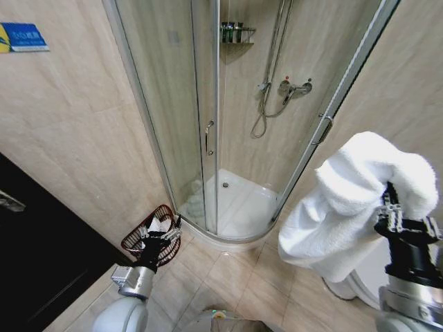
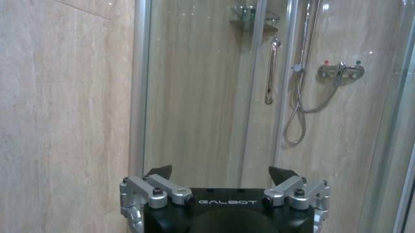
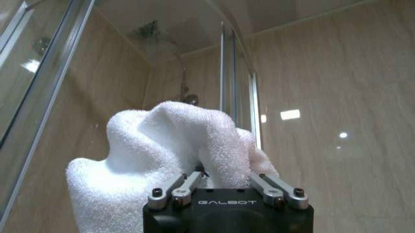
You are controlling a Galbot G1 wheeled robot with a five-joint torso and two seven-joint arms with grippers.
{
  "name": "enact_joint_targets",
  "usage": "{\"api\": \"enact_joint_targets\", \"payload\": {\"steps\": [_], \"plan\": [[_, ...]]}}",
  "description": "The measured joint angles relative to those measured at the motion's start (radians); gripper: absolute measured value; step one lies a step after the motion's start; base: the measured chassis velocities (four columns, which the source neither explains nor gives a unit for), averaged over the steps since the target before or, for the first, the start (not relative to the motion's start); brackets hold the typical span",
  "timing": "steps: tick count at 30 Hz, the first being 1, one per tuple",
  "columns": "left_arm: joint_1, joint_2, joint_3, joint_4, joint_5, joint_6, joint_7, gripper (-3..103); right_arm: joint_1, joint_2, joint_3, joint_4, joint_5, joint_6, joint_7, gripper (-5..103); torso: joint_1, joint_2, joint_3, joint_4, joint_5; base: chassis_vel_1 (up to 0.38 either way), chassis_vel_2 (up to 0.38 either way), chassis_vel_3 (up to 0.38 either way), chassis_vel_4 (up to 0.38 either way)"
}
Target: Discard the used towel into the hamper.
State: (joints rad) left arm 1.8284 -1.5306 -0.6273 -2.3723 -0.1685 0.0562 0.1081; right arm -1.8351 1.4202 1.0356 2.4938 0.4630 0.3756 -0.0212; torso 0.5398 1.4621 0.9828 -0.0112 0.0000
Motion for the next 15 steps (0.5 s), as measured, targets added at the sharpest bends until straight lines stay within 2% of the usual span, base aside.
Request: {"api": "enact_joint_targets", "payload": {"steps": [15], "plan": [[0.000, 0.000, 0.000, 0.000, 0.000, 0.000, 0.000, 100, 0.000, 0.002, -0.007, 0.002, -0.005, -0.001, -0.001, 20, -0.002, -0.004, -0.002, -0.0001, 0.0000, 0.000, 0.000, 0.000, 0.000]]}}
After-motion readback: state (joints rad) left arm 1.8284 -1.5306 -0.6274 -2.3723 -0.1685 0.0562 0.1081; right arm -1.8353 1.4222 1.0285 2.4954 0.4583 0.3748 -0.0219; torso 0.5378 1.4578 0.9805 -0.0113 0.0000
